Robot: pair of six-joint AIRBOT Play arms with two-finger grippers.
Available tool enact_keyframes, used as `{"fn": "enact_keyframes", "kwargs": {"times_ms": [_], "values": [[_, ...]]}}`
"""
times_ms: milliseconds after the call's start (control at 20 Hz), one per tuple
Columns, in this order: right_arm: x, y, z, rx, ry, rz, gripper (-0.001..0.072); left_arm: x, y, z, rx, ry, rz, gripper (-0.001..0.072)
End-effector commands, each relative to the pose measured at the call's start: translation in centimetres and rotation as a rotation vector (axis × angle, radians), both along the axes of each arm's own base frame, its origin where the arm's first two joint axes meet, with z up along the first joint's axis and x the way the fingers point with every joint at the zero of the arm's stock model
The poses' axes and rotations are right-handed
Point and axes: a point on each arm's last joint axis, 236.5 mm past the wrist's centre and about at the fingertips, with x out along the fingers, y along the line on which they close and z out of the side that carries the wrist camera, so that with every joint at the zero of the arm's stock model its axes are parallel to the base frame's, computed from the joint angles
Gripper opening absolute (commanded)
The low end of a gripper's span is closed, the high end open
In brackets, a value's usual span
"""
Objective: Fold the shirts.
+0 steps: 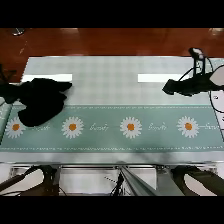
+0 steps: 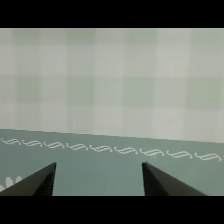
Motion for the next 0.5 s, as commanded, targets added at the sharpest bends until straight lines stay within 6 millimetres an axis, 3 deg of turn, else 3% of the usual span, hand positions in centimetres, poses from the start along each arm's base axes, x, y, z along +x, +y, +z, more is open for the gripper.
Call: {"fn": "enact_keyframes", "kwargs": {"times_ms": [0,150,250,450], "values": [[-1.5,0.2,5.8,0.008,-0.158,0.016,0.0621,1.7,-4.8,15.5,-0.001,-0.416,-0.080,0.0029],[-3.8,0.2,10.7,0.012,-0.292,0.020,0.0621,-0.5,-9.5,26.1,0.019,-0.658,-0.187,0.0028],[-5.6,0.1,13.0,0.013,-0.352,0.025,0.0621,-2.2,-12.7,31.3,0.013,-0.774,-0.265,0.0028],[-9.2,0.2,15.8,0.012,-0.423,0.039,0.0621,-5.6,-19.4,39.7,-0.078,-0.983,-0.411,0.0028]]}}
